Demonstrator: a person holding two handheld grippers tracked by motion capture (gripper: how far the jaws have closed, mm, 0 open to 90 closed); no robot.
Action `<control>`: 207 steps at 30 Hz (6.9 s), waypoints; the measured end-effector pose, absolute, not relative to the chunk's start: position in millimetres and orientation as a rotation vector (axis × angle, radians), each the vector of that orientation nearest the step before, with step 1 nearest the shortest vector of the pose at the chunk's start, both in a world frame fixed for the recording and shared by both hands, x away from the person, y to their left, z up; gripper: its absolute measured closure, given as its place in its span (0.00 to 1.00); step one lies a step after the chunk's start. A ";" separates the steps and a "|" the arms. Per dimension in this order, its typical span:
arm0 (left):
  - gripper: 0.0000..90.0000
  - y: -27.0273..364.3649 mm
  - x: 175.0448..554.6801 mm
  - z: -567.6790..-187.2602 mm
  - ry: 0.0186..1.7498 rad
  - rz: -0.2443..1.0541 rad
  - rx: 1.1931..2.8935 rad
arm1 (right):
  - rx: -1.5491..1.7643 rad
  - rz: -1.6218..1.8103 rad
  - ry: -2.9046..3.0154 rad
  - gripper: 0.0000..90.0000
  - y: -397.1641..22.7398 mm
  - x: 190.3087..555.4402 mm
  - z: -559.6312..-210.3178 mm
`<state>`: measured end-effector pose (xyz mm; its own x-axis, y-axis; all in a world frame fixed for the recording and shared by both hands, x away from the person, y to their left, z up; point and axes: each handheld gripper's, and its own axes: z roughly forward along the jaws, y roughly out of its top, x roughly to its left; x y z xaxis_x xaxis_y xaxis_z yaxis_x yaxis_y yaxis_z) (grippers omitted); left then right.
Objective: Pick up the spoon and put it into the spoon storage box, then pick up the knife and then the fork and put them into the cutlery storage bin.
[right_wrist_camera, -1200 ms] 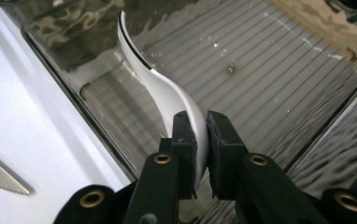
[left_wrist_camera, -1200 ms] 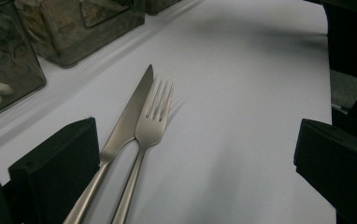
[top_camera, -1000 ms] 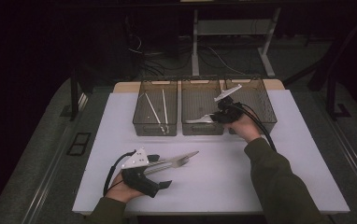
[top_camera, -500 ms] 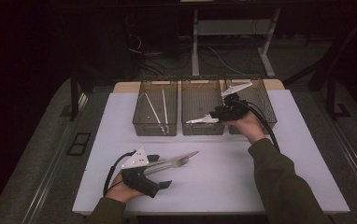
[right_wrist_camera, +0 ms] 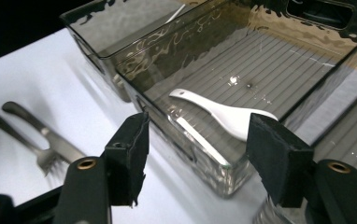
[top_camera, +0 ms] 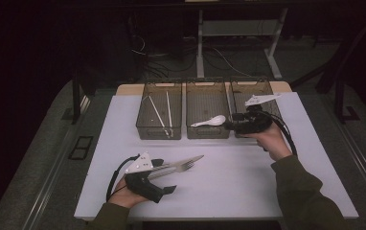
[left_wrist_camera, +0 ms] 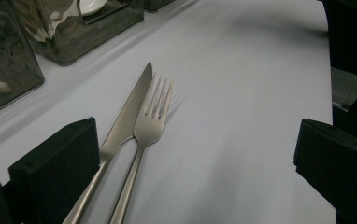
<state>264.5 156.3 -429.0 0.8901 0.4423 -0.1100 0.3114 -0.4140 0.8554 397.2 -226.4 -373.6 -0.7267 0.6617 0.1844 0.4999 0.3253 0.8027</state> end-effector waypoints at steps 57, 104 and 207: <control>0.00 158.7 264.1 -426.6 0.571 0.186 2.031 | 1.058 1.328 2.323 0.21 -297.1 255.4 -439.2; 0.82 148.7 310.0 -440.5 0.488 0.153 2.321 | 1.031 1.310 2.331 0.21 -295.5 255.6 -438.7; 0.52 99.7 284.5 -393.6 0.559 0.217 2.004 | 1.131 1.651 2.172 0.97 -250.8 328.3 -351.3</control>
